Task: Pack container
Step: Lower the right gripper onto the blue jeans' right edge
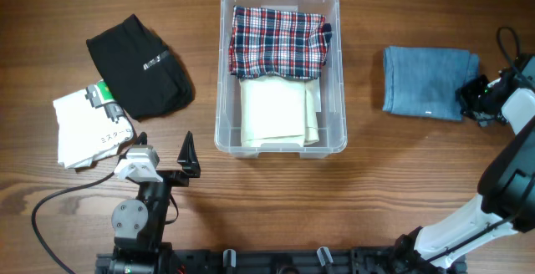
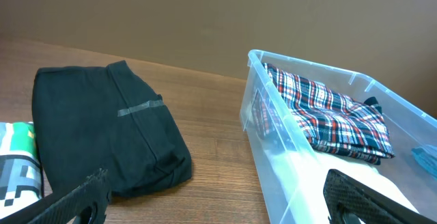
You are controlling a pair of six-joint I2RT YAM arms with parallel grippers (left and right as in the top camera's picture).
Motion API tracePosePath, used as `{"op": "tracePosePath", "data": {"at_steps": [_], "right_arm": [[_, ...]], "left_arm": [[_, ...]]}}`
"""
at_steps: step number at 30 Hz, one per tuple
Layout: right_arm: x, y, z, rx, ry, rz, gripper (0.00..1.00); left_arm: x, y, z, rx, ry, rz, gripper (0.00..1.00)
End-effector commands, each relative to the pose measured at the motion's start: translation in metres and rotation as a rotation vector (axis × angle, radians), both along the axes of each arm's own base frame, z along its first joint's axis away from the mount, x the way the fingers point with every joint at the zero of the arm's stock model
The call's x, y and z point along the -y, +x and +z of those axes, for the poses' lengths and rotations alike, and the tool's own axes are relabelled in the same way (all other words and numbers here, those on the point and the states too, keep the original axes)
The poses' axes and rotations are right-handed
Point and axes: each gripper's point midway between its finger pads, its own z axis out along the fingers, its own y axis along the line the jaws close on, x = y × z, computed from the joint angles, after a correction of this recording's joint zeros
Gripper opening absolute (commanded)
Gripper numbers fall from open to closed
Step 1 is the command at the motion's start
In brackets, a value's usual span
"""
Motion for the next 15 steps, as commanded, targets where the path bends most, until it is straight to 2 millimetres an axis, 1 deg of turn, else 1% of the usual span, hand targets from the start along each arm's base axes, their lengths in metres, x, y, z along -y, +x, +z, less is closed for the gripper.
{"op": "tracePosePath", "data": {"at_steps": [1, 3, 4, 5, 6, 8, 10, 11, 12, 15], "right_arm": [[0.005, -0.007, 0.033, 0.011, -0.147, 0.114, 0.04], [0.018, 0.001, 0.072, 0.072, -0.269, 0.15, 0.04], [0.022, 0.005, 0.097, 0.124, -0.331, 0.154, 0.04], [0.025, 0.008, 0.117, 0.172, -0.368, 0.148, 0.04], [0.026, 0.011, 0.135, 0.217, -0.401, 0.142, 0.04], [0.028, 0.014, 0.163, 0.281, -0.467, 0.15, 0.04], [0.031, 0.017, 0.179, 0.318, -0.52, 0.168, 0.04], [0.033, 0.019, 0.182, 0.326, -0.536, 0.177, 0.04], [0.034, 0.019, 0.183, 0.328, -0.544, 0.182, 0.04], [0.032, 0.025, 0.177, 0.325, -0.568, 0.256, 0.04]], "left_arm": [[0.0, 0.0, -0.002, 0.001, 0.015, -0.004, 1.0], [0.0, 0.0, -0.002, 0.001, 0.015, -0.004, 1.0], [0.0, 0.0, -0.002, 0.001, 0.015, -0.004, 1.0], [0.0, 0.0, -0.002, 0.001, 0.015, -0.004, 1.0], [0.0, 0.0, -0.002, 0.001, 0.015, -0.004, 1.0], [0.0, 0.0, -0.002, 0.001, 0.015, -0.004, 1.0], [0.0, 0.0, -0.002, 0.001, 0.015, -0.004, 1.0], [0.0, 0.0, -0.002, 0.001, 0.015, -0.004, 1.0], [0.0, 0.0, -0.002, 0.001, 0.015, -0.004, 1.0], [0.0, 0.0, -0.002, 0.001, 0.015, -0.004, 1.0]]}}
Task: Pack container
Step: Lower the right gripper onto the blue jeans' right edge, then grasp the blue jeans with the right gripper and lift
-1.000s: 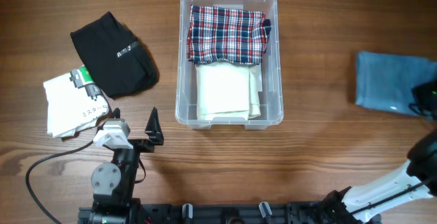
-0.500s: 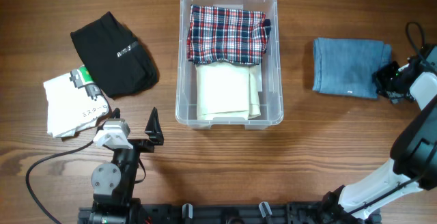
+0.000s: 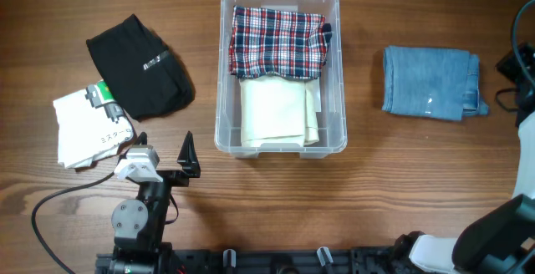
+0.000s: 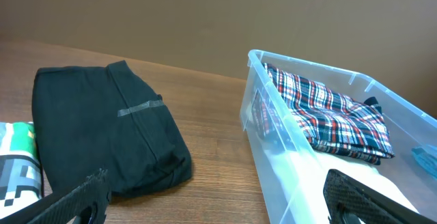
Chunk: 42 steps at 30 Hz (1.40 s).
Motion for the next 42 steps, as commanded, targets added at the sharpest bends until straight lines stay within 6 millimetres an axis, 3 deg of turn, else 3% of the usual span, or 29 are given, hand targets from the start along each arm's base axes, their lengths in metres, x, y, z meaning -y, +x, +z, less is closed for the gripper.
{"op": "tracePosePath", "data": {"at_steps": [1, 2, 3, 4, 5, 6, 9, 11, 16, 17, 21, 24, 30, 32, 35, 36, 40, 42], "right_arm": [[0.0, 0.007, -0.017, -0.062, -0.07, 0.099, 0.05], [0.0, 0.01, -0.021, -0.067, -0.076, 0.113, 0.07], [0.0, 0.013, -0.025, -0.073, -0.086, 0.137, 0.17], [-0.001, 0.016, -0.029, -0.082, -0.105, 0.166, 0.45], [0.001, 0.018, -0.034, -0.091, -0.12, 0.181, 0.82], [0.004, 0.02, -0.038, -0.101, -0.134, 0.181, 1.0], [0.012, 0.022, -0.055, -0.143, -0.165, 0.188, 1.0], [0.015, 0.024, -0.076, -0.174, -0.144, 0.206, 1.0], [-0.001, 0.033, -0.128, -0.197, -0.036, 0.323, 1.0], [-0.01, 0.037, -0.149, -0.2, 0.011, 0.372, 1.0], [-0.019, 0.035, -0.179, -0.231, 0.068, 0.41, 1.0], [-0.022, 0.03, -0.193, -0.264, 0.101, 0.412, 1.0], [-0.026, 0.019, -0.202, -0.309, 0.155, 0.377, 0.98], [-0.028, 0.016, -0.204, -0.318, 0.183, 0.362, 0.88], [-0.031, 0.012, -0.207, -0.334, 0.219, 0.349, 0.36], [-0.032, 0.01, -0.207, -0.337, 0.231, 0.342, 0.27], [-0.035, 0.006, -0.21, -0.354, 0.26, 0.329, 0.22], [-0.036, 0.005, -0.21, -0.353, 0.284, 0.305, 0.12]], "left_arm": [[0.0, 0.0, -0.002, 0.001, 0.015, -0.004, 1.0], [0.0, 0.0, -0.002, 0.001, 0.015, -0.004, 1.0], [0.0, 0.0, -0.002, 0.001, 0.015, -0.004, 1.0], [0.0, 0.0, -0.002, 0.001, 0.015, -0.004, 1.0], [0.0, 0.0, -0.002, 0.001, 0.015, -0.004, 1.0], [0.0, 0.0, -0.002, 0.001, 0.015, -0.004, 1.0], [0.0, 0.0, -0.002, 0.001, 0.015, -0.004, 1.0], [0.0, 0.0, -0.002, 0.001, 0.015, -0.004, 1.0], [0.0, 0.0, -0.002, 0.001, 0.015, -0.004, 1.0], [0.0, 0.0, -0.002, 0.001, 0.015, -0.004, 1.0], [0.0, 0.0, -0.002, 0.001, 0.015, -0.004, 1.0], [0.0, 0.0, -0.002, 0.001, 0.015, -0.004, 1.0], [0.0, 0.0, -0.002, 0.001, 0.015, -0.004, 1.0], [0.0, 0.0, -0.002, 0.001, 0.015, -0.004, 1.0], [0.0, 0.0, -0.002, 0.001, 0.015, -0.004, 1.0], [0.0, 0.0, -0.002, 0.001, 0.015, -0.004, 1.0], [0.0, 0.0, -0.002, 0.001, 0.015, -0.004, 1.0], [0.0, 0.0, -0.002, 0.001, 0.015, -0.004, 1.0]]}}
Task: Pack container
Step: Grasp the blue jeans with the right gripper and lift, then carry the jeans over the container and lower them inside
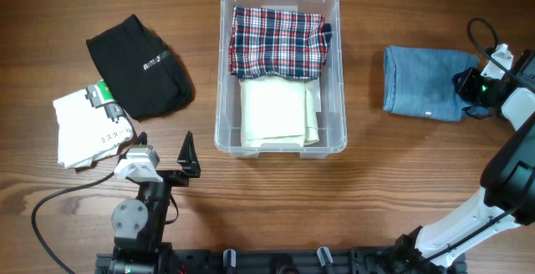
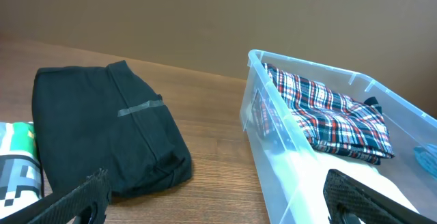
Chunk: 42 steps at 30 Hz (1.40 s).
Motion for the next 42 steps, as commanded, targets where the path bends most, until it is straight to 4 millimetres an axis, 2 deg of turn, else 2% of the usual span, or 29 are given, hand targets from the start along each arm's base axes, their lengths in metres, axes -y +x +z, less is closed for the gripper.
{"op": "tracePosePath", "data": {"at_steps": [1, 4, 7, 11, 15, 17, 20, 23, 27, 29, 34, 36, 39, 42], "right_arm": [[-0.004, -0.018, -0.024, -0.094, 0.057, -0.072, 0.06], [-0.002, -0.014, -0.01, -0.069, 0.071, -0.117, 0.04], [0.001, -0.01, 0.016, -0.016, 0.042, -0.117, 0.04], [0.004, 0.0, 0.08, 0.127, -0.013, -0.116, 0.04], [0.004, 0.0, 0.149, 0.271, -0.046, -0.164, 0.04], [0.001, -0.004, 0.176, 0.324, -0.052, -0.182, 0.04], [-0.008, -0.01, 0.204, 0.383, -0.02, -0.195, 0.04], [-0.04, -0.016, 0.243, 0.481, 0.096, -0.114, 0.04], [-0.084, -0.026, 0.284, 0.567, 0.247, -0.012, 0.04], [-0.115, -0.035, 0.31, 0.612, 0.314, 0.069, 0.05], [-0.185, -0.066, 0.36, 0.681, 0.416, 0.233, 0.04], [-0.211, -0.08, 0.375, 0.704, 0.433, 0.288, 0.04], [-0.24, -0.093, 0.386, 0.706, 0.463, 0.32, 0.04], [-0.27, -0.098, 0.377, 0.641, 0.506, 0.343, 0.04]], "left_arm": [[0.0, 0.0, -0.002, 0.001, 0.015, -0.003, 1.0], [0.0, 0.0, -0.002, 0.001, 0.015, -0.003, 1.0], [0.0, 0.0, -0.002, 0.001, 0.015, -0.003, 1.0], [0.0, 0.0, -0.002, 0.001, 0.015, -0.003, 1.0], [0.0, 0.0, -0.002, 0.001, 0.015, -0.003, 1.0], [0.0, 0.0, -0.002, 0.001, 0.015, -0.003, 1.0], [0.0, 0.0, -0.002, 0.001, 0.015, -0.003, 1.0], [0.0, 0.0, -0.002, 0.001, 0.015, -0.003, 1.0], [0.0, 0.0, -0.002, 0.001, 0.015, -0.003, 1.0], [0.0, 0.0, -0.002, 0.001, 0.015, -0.003, 1.0], [0.0, 0.0, -0.002, 0.001, 0.015, -0.003, 1.0], [0.0, 0.0, -0.002, 0.001, 0.015, -0.003, 1.0], [0.0, 0.0, -0.002, 0.001, 0.015, -0.003, 1.0], [0.0, 0.0, -0.002, 0.001, 0.015, -0.003, 1.0]]}}
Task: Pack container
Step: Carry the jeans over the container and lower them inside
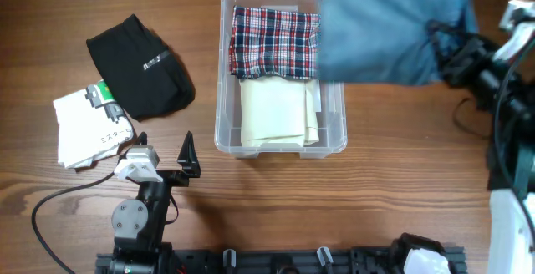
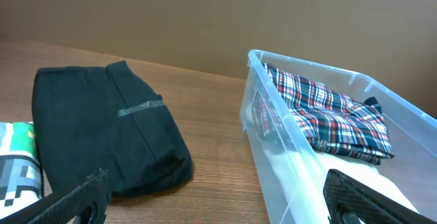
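A clear plastic bin point(image 1: 224, 73) stands mid-table holding a folded plaid cloth point(image 1: 276, 40) at its far end and a cream cloth point(image 1: 280, 111) at its near end. A blue denim cloth point(image 1: 380, 27) hangs raised, close to the overhead camera, covering the bin's far right corner. My right gripper point(image 1: 440, 44) is shut on its bunched right edge. My left gripper point(image 1: 163, 147) rests open near the front left, nothing between its fingers point(image 2: 72, 198). In the left wrist view the bin point(image 2: 263, 125) and plaid cloth point(image 2: 328, 111) show to the right.
A black folded garment point(image 1: 138, 65) lies left of the bin, also seen as the black garment point(image 2: 102, 128) ahead of the left gripper. A white printed cloth point(image 1: 88, 128) lies in front of it. A black cable point(image 1: 58, 199) loops by the left arm's base.
The denim cloth lay folded on the table right of the bin with my right gripper at its right edge. Now it is lifted, held by that gripper, over the bin's far right corner.
My right gripper was first at the denim's right edge, then away at the table's right side, then back at that edge. The denim stayed flat on the table throughout and is now held aloft. The left arm never moved.
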You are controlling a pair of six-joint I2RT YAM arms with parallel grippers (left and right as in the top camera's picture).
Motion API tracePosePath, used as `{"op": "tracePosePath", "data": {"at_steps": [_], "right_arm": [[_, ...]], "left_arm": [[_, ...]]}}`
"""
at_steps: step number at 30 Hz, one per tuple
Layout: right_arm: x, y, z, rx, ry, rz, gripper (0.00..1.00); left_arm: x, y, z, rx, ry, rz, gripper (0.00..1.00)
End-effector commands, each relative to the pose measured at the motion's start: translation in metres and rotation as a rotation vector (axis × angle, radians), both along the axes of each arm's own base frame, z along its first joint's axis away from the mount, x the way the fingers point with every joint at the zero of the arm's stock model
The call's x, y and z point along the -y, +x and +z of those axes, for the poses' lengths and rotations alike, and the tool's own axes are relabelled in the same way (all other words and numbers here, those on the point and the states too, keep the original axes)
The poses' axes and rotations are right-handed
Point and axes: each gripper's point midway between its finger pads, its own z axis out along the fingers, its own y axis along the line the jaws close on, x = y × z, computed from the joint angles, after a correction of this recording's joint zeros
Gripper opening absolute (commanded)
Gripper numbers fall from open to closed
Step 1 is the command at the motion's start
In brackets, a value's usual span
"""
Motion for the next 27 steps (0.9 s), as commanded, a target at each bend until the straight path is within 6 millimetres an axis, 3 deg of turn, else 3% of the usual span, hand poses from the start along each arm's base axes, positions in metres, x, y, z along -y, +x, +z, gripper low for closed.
{"op": "tracePosePath", "data": {"at_steps": [1, 13, 20, 27], "right_arm": [[-0.037, -0.006, -0.003, -0.067, 0.048, 0.063, 0.04], [-0.149, 0.015, -0.066, -0.272, 0.017, 0.158, 0.04], [-0.187, 0.029, -0.111, -0.417, 0.04, 0.107, 0.04], [-0.201, 0.037, -0.143, -0.504, 0.036, 0.072, 0.04]], "left_arm": [[0.0, 0.0, -0.002, 0.001, 0.015, -0.004, 1.0], [0.0, 0.0, -0.002, 0.001, 0.015, -0.004, 1.0], [0.0, 0.0, -0.002, 0.001, 0.015, -0.004, 1.0], [0.0, 0.0, -0.002, 0.001, 0.015, -0.004, 1.0]]}}
